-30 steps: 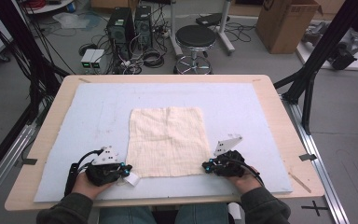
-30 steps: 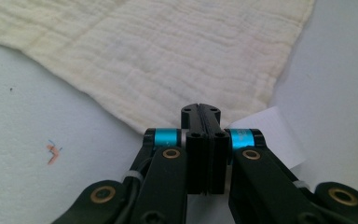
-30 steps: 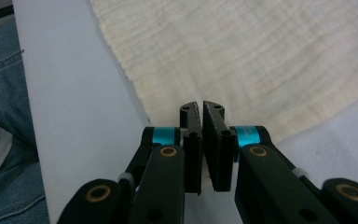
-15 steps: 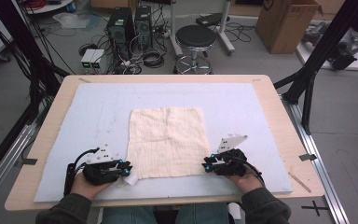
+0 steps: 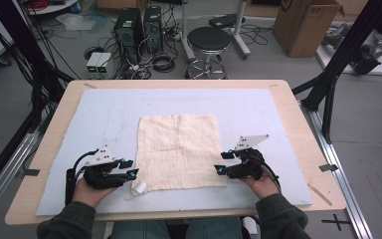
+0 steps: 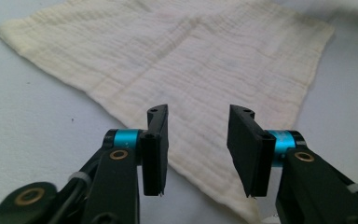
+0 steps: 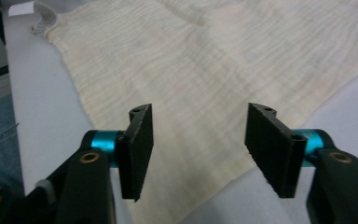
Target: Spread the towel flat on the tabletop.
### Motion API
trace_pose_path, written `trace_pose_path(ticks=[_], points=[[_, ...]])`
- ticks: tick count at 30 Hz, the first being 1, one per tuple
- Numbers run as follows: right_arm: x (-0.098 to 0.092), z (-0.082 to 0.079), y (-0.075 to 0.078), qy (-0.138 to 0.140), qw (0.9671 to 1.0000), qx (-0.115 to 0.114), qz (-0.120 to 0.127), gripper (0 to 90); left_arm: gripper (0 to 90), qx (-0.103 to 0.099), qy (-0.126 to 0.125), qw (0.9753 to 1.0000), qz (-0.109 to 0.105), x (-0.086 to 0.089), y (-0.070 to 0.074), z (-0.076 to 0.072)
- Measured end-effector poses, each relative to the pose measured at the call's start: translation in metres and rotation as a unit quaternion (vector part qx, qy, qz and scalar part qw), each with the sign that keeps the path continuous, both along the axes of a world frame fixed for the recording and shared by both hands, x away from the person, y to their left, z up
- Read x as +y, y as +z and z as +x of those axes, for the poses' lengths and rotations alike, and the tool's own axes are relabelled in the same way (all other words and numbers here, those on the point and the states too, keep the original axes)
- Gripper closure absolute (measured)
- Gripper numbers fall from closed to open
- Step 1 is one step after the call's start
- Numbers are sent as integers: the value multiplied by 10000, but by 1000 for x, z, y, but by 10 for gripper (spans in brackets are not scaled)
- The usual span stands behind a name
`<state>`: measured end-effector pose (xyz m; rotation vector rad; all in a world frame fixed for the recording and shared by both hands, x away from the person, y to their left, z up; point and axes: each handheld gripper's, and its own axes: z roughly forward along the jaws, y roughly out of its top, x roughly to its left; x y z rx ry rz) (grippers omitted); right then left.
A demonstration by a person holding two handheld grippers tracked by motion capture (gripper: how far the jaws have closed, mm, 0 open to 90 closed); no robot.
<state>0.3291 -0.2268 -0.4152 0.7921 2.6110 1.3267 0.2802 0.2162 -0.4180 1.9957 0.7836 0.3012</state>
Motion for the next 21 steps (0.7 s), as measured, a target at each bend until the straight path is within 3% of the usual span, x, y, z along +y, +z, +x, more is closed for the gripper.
trace_pose_path(ticks=[10,21], points=[[-4,21,12,-226,9997,48,47,259,508,-2,88,9999,-80,0,14,15],[3,42,24,-178,9998,56,37,258,480,-13,143,9999,37,-4,27,41]])
